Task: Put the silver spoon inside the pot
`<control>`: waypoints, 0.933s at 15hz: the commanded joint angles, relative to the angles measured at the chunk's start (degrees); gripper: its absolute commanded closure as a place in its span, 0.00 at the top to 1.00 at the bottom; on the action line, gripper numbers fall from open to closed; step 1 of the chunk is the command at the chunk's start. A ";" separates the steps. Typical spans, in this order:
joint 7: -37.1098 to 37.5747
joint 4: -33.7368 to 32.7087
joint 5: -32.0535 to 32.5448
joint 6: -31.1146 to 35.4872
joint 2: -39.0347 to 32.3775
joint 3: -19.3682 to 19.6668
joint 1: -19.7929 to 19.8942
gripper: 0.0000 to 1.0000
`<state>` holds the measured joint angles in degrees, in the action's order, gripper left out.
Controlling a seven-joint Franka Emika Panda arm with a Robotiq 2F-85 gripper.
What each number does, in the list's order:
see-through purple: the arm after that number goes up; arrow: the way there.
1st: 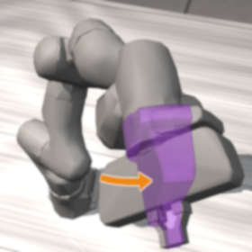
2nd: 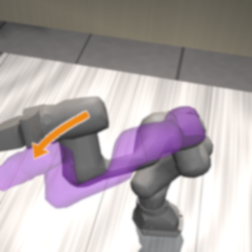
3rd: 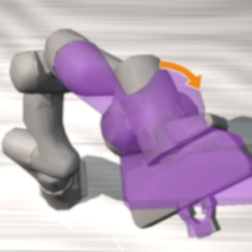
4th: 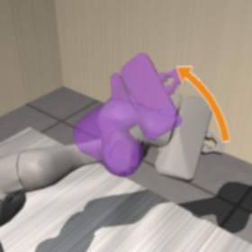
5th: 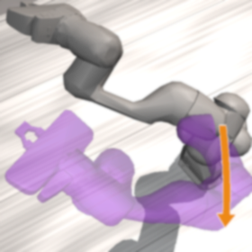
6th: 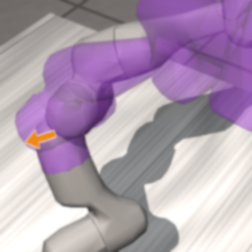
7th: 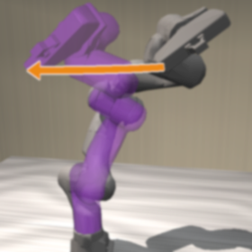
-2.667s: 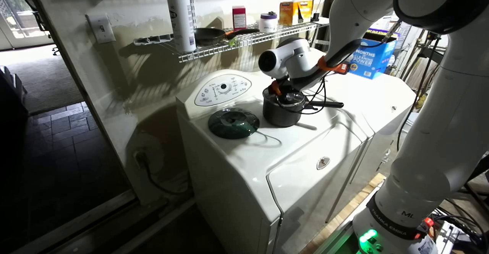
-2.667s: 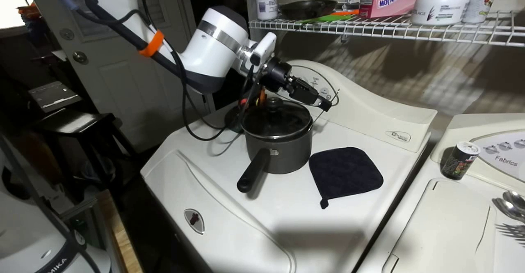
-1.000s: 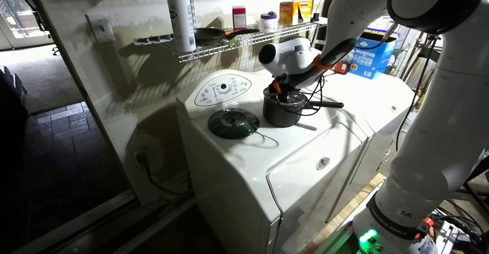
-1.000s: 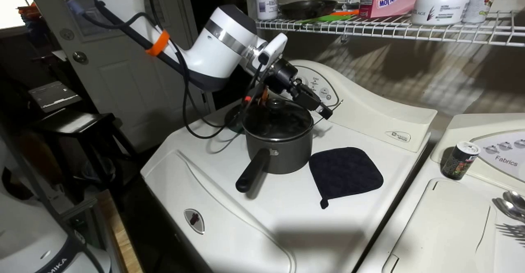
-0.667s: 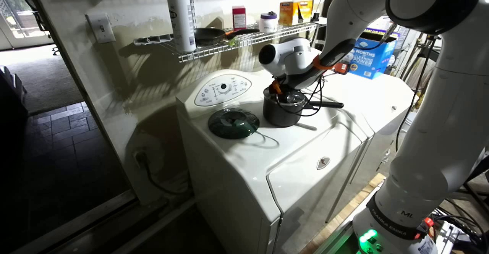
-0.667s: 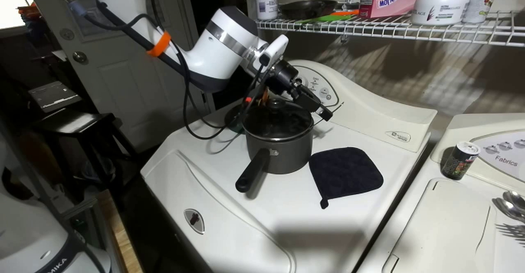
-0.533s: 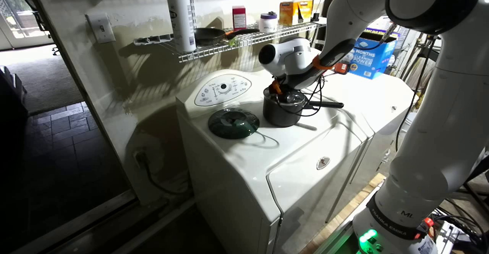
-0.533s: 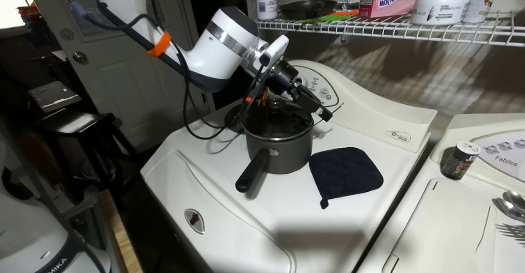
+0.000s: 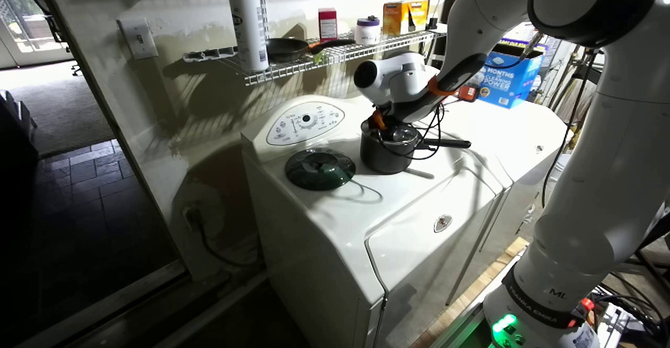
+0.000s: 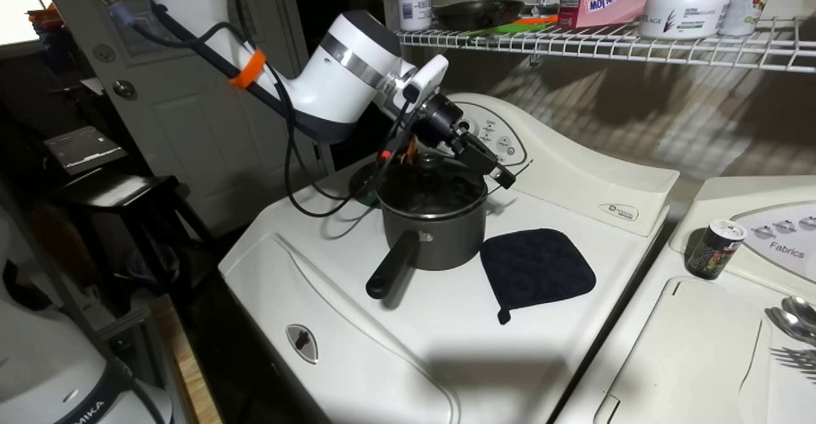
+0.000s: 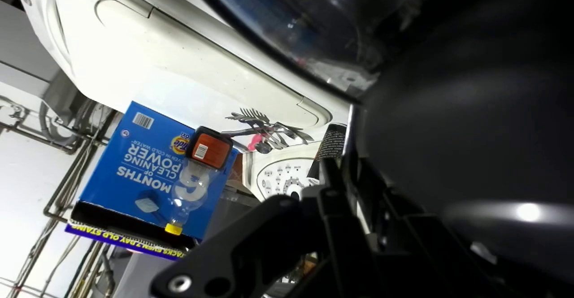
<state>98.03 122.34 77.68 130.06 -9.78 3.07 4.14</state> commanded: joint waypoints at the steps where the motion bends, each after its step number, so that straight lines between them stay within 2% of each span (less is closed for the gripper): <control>1: -1.43 -0.37 -1.21 1.17 -0.27 -0.11 -0.12 0.04; 12: -2.22 0.33 -1.39 1.56 -0.09 -0.11 -0.19 0.06; 13: -2.23 0.29 -1.38 1.56 -0.10 -0.10 -0.19 0.39; 14: -2.17 0.25 -1.35 1.56 -0.09 -0.09 -0.19 0.40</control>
<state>97.37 122.73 77.68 130.53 -9.78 2.94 3.87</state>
